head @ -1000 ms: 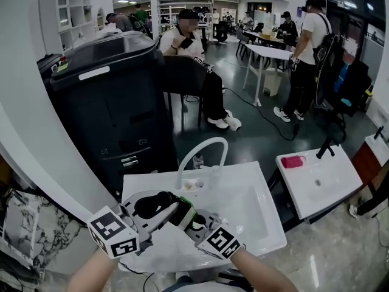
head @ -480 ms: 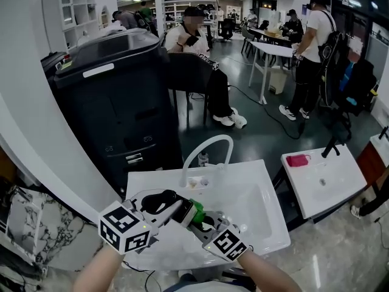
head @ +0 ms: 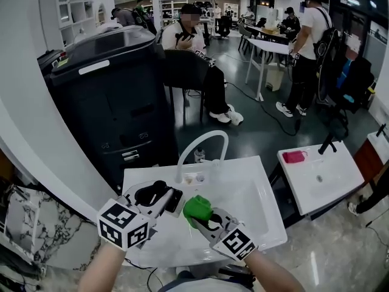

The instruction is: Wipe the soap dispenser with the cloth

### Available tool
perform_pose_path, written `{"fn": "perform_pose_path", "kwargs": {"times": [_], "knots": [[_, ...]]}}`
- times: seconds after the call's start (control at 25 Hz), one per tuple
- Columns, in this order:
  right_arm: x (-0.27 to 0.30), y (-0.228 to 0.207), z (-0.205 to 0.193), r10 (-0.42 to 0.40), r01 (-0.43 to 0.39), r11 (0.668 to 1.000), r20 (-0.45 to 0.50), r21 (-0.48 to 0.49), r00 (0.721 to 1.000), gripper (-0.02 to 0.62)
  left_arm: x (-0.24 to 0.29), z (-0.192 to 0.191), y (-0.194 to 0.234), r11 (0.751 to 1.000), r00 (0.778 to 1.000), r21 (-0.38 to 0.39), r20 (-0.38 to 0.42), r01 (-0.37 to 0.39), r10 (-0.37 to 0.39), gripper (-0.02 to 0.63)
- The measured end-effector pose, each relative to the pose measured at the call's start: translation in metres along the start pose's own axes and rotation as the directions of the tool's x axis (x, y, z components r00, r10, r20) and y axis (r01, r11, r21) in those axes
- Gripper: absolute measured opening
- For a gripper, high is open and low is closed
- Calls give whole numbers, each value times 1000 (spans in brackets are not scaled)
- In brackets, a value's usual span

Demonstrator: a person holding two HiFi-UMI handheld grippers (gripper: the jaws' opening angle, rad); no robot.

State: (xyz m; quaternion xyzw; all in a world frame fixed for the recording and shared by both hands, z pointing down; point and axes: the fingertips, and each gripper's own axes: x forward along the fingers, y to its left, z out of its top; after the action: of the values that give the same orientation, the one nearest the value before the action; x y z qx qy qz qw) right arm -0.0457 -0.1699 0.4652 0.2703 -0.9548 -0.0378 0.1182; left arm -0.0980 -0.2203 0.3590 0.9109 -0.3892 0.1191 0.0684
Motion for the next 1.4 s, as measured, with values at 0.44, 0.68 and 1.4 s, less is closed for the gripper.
{"fn": "perform_pose_path", "kwargs": {"times": [0.44,0.68,1.4], "knots": [[44,26,15,86,-87,996,50,31,995,44,2,32,-15,991,996,-136,85,9,2,103],[44,33,19,90,-89,996,52,-29,995,44,-2,29,-11,990,997,-142,82,8,4,103],[9,12,13,-4,5,1000,15,-18,1000,44,-16,-6,36,971,973,-155,110,-185,203,103]]}}
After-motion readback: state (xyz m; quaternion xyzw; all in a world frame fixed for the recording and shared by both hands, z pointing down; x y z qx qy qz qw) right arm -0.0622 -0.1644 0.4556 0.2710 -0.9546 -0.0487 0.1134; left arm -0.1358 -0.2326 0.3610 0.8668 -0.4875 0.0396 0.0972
